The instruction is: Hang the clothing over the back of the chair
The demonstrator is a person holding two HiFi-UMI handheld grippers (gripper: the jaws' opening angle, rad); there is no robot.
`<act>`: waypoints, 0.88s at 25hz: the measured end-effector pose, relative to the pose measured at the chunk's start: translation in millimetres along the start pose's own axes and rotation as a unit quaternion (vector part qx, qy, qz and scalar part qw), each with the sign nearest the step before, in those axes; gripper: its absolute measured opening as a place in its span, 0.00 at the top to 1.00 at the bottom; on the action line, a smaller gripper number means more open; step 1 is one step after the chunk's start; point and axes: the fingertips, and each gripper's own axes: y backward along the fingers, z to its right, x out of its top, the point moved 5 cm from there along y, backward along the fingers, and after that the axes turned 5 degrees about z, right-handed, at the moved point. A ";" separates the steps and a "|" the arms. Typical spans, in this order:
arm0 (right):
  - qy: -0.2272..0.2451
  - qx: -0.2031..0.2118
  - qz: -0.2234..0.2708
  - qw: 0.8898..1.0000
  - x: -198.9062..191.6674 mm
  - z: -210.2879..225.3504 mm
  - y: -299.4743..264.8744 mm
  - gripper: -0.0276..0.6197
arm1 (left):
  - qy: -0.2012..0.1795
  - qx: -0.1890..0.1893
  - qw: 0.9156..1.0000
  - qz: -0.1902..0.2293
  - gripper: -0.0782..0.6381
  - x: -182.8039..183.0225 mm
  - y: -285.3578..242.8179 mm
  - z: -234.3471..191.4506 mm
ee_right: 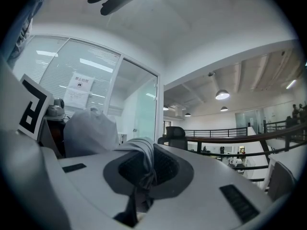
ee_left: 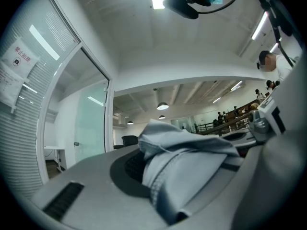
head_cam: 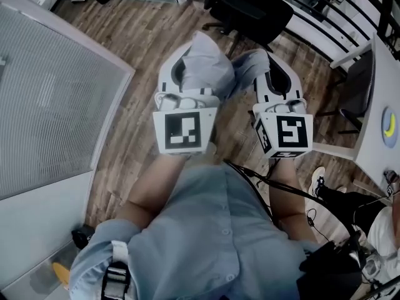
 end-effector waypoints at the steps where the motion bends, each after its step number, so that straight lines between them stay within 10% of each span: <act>1: 0.001 0.002 0.001 1.000 0.2 1.1 -14.6 0.92 | 0.000 0.002 1.000 0.002 0.86 -1.6 -11.0 -9.0; 22: 0.016 0.005 0.016 1.000 -5.8 36.2 -239.4 0.92 | -0.003 -0.002 1.000 0.017 0.86 -47.4 -187.0 -134.2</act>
